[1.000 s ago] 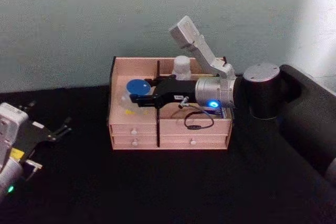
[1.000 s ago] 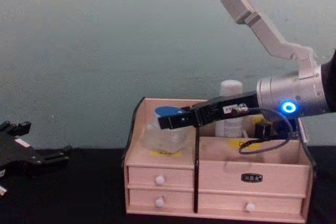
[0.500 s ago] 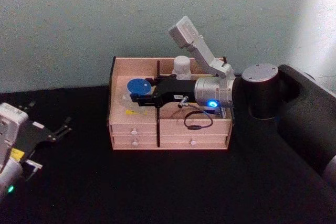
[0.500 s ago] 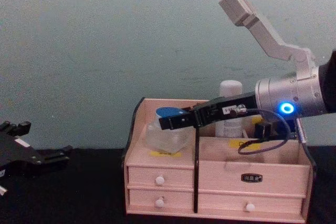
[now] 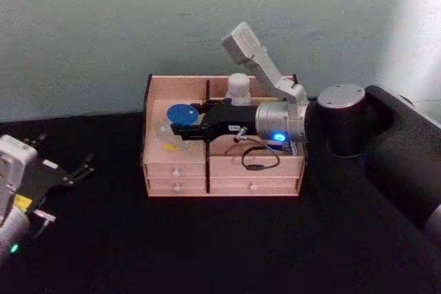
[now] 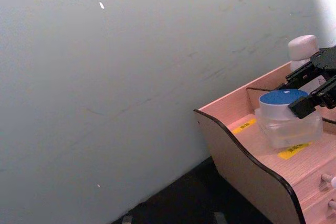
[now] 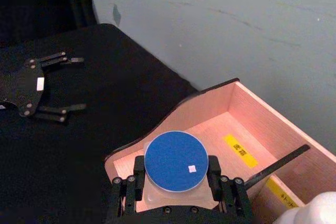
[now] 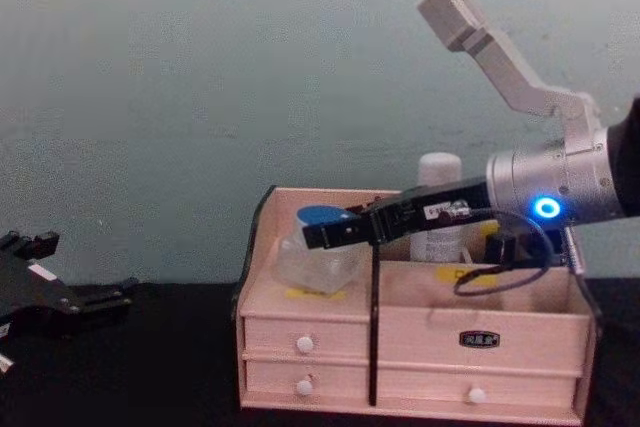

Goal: Pick up the facial cleanser and watermelon frost from the table and place them into the tiered storage box.

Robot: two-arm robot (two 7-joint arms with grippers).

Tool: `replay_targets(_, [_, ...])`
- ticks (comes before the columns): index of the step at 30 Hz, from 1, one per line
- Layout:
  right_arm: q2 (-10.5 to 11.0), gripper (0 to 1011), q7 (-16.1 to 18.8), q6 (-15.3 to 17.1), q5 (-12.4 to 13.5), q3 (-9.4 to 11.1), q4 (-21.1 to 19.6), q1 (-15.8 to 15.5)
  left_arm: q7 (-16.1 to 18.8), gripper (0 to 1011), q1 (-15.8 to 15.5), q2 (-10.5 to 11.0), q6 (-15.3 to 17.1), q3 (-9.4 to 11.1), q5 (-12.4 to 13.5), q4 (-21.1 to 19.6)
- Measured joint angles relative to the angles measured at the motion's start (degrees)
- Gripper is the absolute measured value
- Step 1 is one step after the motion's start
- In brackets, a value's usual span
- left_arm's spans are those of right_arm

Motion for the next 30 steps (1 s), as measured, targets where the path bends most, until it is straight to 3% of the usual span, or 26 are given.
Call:
replay_targets(7, [0.02, 712, 0.05, 0.02, 0.05, -0.03, -0.01, 0.0, 0.0, 1001, 0.0, 0.0, 0.0, 0.0, 0.0, 0.0])
replay_targets(19, [0.03, 1002, 0.08, 0.01, 0.08, -0.03, -0.01, 0.0, 0.0, 1001, 0.0, 0.0, 0.0, 0.0, 0.0, 0.0])
replay_targets(30, [0.03, 1000, 0.07, 0.02, 0.07, -0.03, -0.01, 0.0, 0.0, 1001, 0.0, 0.0, 0.0, 0.0, 0.0, 0.0])
